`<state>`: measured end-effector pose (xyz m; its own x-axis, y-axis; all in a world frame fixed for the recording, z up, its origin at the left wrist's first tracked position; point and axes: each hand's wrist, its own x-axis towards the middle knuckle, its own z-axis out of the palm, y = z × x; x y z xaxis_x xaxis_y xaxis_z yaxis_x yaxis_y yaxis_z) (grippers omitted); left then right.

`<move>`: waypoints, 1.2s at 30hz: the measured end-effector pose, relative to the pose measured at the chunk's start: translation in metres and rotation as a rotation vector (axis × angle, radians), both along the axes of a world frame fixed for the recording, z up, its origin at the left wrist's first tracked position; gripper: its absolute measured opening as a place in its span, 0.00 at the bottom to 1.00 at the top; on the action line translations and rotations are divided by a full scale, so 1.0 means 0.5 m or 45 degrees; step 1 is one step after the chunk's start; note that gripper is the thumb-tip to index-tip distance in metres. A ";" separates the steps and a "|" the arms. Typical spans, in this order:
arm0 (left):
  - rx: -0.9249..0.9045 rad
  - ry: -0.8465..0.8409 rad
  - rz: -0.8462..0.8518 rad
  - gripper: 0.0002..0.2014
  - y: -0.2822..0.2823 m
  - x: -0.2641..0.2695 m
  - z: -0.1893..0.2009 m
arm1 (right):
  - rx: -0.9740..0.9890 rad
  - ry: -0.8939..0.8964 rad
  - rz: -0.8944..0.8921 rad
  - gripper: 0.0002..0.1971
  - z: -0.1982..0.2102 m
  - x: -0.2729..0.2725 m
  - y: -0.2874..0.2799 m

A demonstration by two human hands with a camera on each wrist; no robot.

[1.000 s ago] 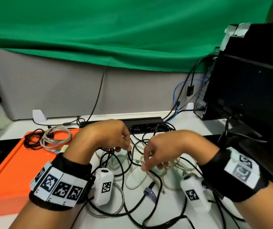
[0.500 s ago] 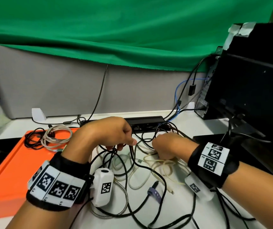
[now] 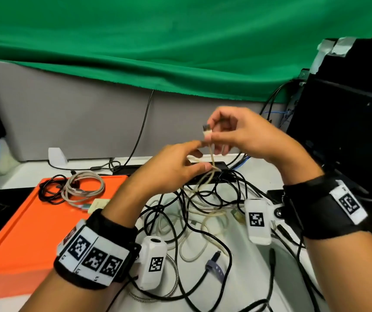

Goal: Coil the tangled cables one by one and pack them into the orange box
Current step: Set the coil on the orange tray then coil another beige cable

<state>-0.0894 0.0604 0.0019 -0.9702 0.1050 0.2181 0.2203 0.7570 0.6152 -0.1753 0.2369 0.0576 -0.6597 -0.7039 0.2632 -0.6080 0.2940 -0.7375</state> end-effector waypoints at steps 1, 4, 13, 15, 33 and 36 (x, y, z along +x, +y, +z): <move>0.118 0.043 0.007 0.15 -0.003 0.000 0.002 | -0.148 0.002 0.020 0.08 0.006 0.010 -0.008; 0.433 0.164 0.076 0.06 -0.019 -0.001 0.012 | -0.464 0.042 -0.001 0.07 -0.002 0.022 -0.029; 0.418 0.492 0.277 0.06 -0.075 -0.030 0.039 | -0.147 0.155 -0.126 0.14 -0.081 0.023 -0.083; 0.571 0.492 0.212 0.05 -0.077 -0.026 0.044 | -0.200 0.213 -0.197 0.05 -0.074 0.020 -0.082; 0.585 0.136 0.204 0.15 -0.166 0.061 0.092 | -0.705 0.295 -0.410 0.14 -0.054 -0.009 -0.034; 0.701 0.047 0.113 0.15 -0.155 0.057 0.089 | -0.108 0.376 -0.702 0.11 -0.061 -0.026 -0.023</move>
<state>-0.0610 -0.0170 0.0462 -0.9608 -0.1162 0.2517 0.1991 0.3427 0.9181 -0.1885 0.2252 0.0273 -0.8103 -0.2498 0.5301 -0.5657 0.5699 -0.5961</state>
